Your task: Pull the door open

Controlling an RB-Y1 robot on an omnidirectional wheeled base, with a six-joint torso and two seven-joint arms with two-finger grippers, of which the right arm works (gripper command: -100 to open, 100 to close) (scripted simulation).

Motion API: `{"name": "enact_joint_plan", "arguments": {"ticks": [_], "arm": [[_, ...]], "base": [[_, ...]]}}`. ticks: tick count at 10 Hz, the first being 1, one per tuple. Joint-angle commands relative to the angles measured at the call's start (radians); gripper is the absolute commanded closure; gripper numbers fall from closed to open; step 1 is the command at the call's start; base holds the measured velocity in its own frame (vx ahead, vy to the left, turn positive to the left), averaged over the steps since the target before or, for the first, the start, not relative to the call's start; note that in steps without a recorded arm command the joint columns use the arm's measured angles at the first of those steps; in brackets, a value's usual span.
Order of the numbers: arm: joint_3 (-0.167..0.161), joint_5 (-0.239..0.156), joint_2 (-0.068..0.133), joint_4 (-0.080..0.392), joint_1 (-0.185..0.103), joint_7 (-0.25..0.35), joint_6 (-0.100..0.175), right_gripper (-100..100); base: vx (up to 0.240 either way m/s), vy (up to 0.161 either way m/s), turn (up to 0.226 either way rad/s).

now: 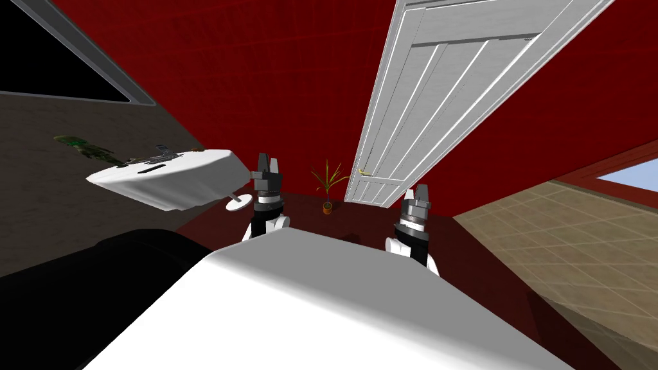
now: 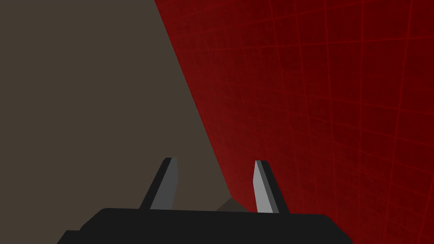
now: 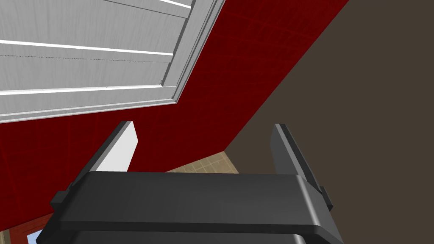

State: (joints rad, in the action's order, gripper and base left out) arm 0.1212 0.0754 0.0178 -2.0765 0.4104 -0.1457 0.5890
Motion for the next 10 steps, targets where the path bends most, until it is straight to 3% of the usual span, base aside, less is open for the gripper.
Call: {"name": "enact_joint_plan", "arguments": {"ticks": [1,5,6,9,10], "arm": [[0.012,-0.004,0.007,0.047,-0.019,0.002,0.01,-100],[0.037,-0.011,0.02,0.145,-0.065,0.004,0.028,-100],[0.037,-0.011,0.02,0.155,-0.065,0.004,0.028,-100],[0.065,-0.018,0.031,0.257,-0.116,0.006,0.048,-100],[0.065,-0.018,0.031,0.274,-0.116,0.006,0.048,-100]], "base": [[0.05,-0.026,0.055],[0.063,-0.025,0.077],[0.058,-0.027,0.041],[0.07,-0.041,0.105],[0.063,-0.04,0.029]]}}
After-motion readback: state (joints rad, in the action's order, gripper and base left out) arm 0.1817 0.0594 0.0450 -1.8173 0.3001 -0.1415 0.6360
